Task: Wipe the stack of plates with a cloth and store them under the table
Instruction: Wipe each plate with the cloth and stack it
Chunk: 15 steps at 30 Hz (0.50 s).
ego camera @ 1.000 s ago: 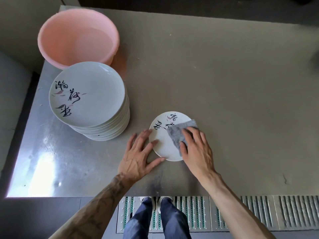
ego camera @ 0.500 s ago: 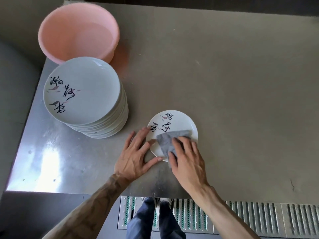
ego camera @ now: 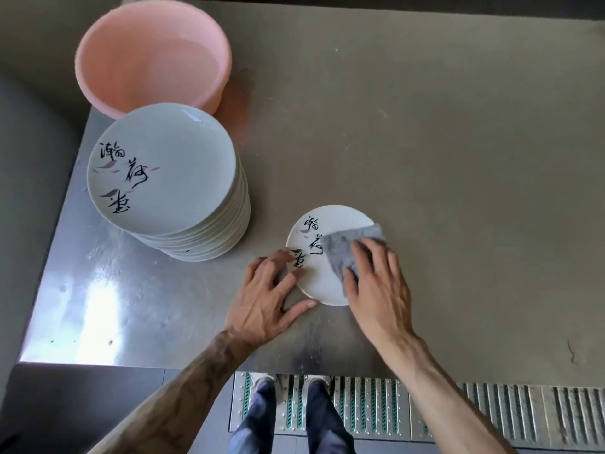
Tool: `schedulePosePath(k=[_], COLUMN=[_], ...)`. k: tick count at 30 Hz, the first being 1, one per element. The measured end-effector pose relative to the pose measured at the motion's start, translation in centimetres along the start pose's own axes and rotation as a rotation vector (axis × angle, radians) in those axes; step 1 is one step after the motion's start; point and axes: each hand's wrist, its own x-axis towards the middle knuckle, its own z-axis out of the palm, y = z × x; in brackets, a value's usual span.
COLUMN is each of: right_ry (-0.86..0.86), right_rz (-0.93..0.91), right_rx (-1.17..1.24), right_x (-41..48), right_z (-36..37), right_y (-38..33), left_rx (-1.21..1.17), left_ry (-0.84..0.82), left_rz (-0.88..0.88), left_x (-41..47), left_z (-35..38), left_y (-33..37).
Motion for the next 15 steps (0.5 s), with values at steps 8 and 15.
schedulePosePath(k=[8,15], right_ry=[-0.006,-0.056], right_rz=[-0.014,-0.036], right_rx=[0.062,0.067], right_x=[-1.6,0.1], right_z=[0.3,0.5], right_y=[-0.6,-2.0], left_rx=[-0.051,-0.108], left_ry=[-0.059,0.010], left_rz=[0.012,-0.037], left_x=[1.8,1.2], left_z=[-1.2,-0.1], left_y=[-1.3,-1.2])
